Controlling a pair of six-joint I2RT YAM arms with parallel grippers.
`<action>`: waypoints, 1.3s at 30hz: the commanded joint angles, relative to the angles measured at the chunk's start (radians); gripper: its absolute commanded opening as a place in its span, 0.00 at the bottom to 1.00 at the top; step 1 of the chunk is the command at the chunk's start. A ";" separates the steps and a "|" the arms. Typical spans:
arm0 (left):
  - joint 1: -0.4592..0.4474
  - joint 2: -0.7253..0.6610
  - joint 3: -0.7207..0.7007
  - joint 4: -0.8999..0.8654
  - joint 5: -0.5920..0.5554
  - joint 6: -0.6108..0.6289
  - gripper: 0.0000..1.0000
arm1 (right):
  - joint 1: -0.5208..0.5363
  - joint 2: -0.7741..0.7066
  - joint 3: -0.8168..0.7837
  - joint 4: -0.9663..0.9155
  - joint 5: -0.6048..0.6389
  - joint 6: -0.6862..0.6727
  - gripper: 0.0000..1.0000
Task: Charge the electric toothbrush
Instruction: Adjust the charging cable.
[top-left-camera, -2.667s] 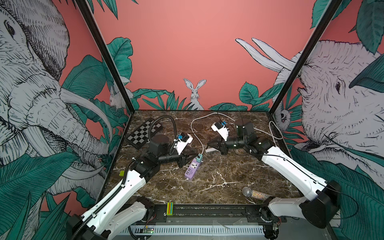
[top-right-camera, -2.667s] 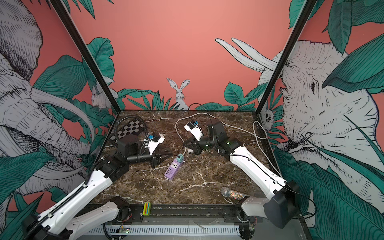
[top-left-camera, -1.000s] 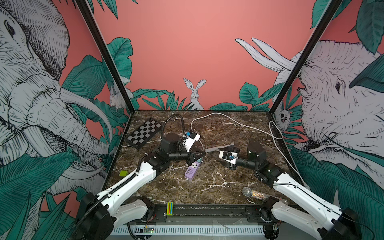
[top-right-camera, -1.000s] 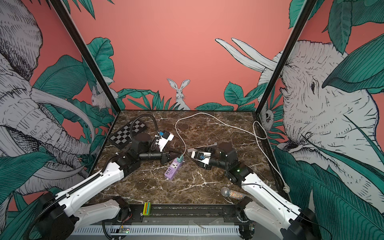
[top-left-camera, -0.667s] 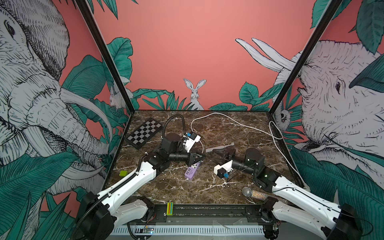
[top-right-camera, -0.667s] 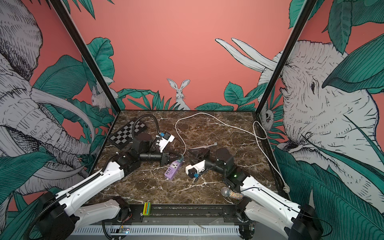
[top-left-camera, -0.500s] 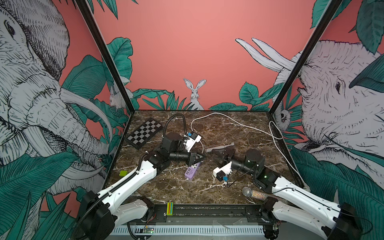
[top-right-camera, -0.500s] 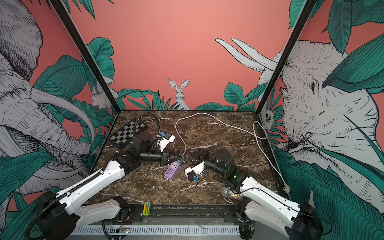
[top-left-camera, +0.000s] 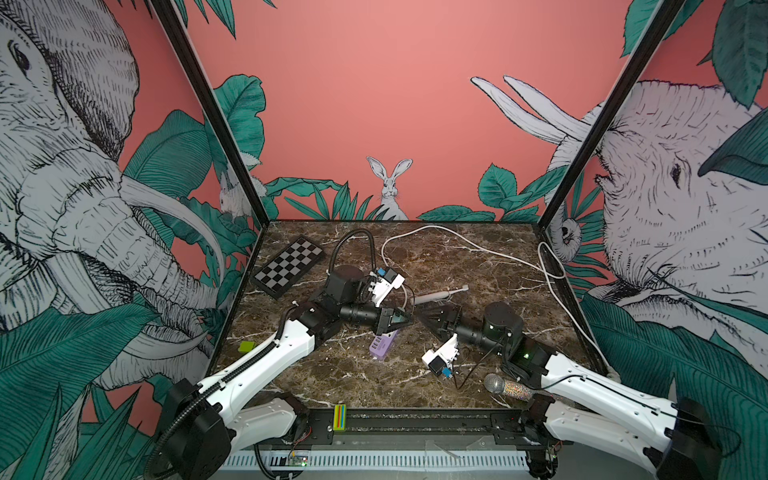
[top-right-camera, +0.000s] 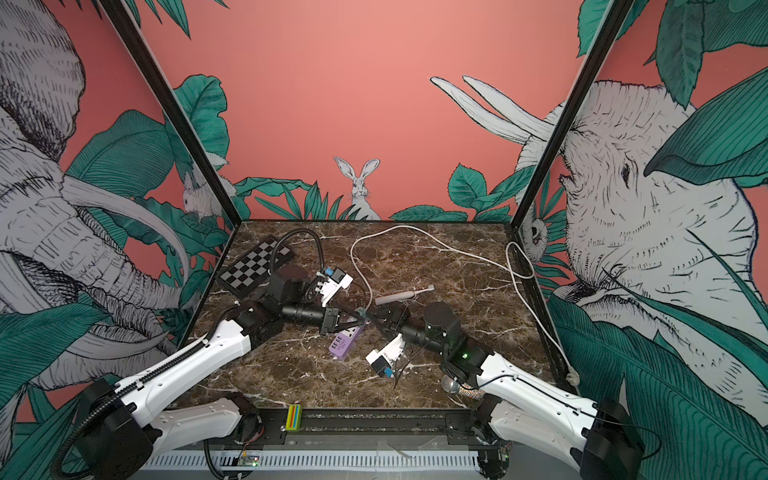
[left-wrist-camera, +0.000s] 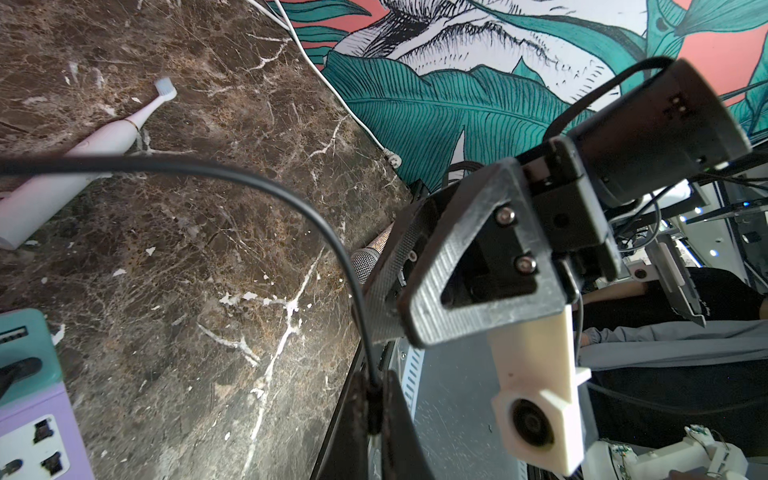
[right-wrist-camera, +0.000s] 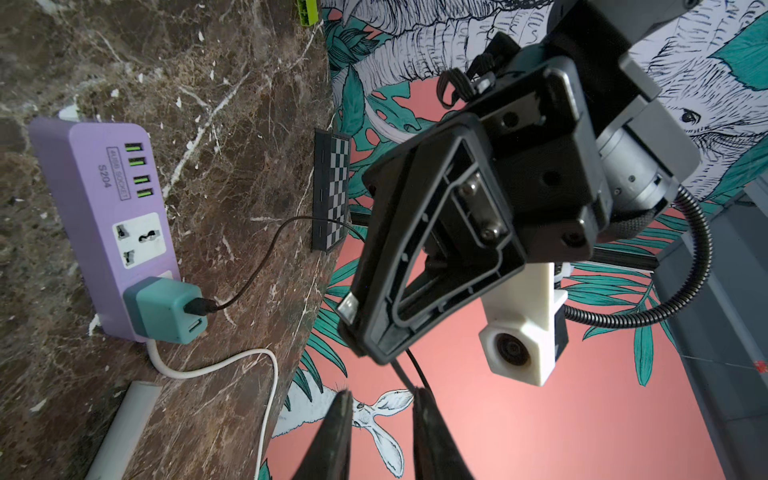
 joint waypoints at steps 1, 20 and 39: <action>-0.004 -0.003 0.014 -0.029 0.033 0.000 0.00 | 0.020 0.006 0.014 0.025 0.017 -0.057 0.24; -0.004 -0.006 0.010 -0.043 0.048 -0.014 0.00 | 0.049 0.006 -0.003 0.096 0.042 -0.075 0.21; -0.007 0.004 0.012 -0.010 0.110 -0.031 0.00 | 0.059 0.020 0.010 0.058 0.051 -0.092 0.21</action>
